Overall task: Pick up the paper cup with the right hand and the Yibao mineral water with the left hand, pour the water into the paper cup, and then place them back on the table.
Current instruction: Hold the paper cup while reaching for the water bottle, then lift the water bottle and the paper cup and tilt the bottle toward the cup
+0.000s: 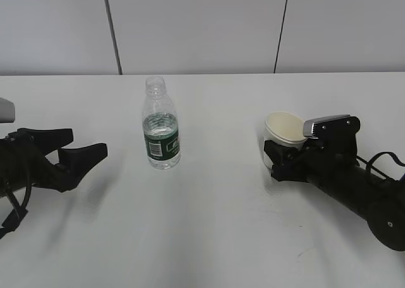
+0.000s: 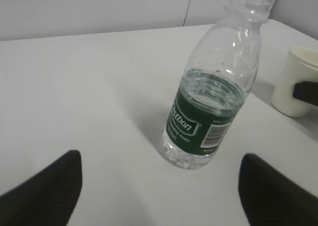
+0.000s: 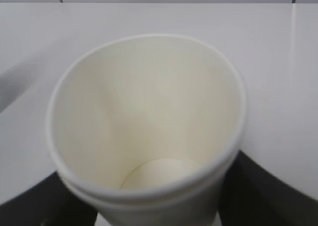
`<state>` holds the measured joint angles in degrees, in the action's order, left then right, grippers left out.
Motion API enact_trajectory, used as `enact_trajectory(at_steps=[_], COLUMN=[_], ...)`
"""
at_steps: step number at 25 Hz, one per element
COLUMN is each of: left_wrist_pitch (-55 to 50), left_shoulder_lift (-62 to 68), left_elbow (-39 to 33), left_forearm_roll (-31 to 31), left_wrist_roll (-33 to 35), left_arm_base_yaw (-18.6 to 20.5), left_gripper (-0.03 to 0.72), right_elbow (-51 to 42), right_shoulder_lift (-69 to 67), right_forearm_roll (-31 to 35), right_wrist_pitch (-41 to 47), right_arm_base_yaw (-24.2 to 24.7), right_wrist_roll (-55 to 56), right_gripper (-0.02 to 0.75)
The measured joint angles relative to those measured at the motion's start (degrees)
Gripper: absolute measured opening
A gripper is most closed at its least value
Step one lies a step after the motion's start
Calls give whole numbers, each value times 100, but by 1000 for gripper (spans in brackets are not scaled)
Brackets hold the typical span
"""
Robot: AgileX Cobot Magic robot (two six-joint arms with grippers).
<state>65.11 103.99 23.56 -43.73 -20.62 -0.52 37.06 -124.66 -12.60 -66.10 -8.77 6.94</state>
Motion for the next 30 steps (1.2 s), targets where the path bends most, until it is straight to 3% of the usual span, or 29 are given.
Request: enact_trajectory(at_steps=[5,13,19,30], left_wrist_pitch=[1,12,19,19], left_shoulder_lift=[291,855,1329,2122], left_elbow=[403,1214,1761,2553], left_forearm_roll=[-196,-94,200,508], left_wrist_roll=[23,23,23,25], left_arm_base_yaw=[-100,-954,-1309,-1555], left_gripper=[586,586,586,586], right_elbow=[0,0,0,0], right_shoulder_lift=[0,0,0,0], right_forearm_roll=[-51,-254,-282,-303], right_wrist_pitch=[0,0,0,0], right_arm_base_yaw=[0,13,13,13], right_wrist_roll=[0,0,0,0], right_gripper=[491,491,491,491])
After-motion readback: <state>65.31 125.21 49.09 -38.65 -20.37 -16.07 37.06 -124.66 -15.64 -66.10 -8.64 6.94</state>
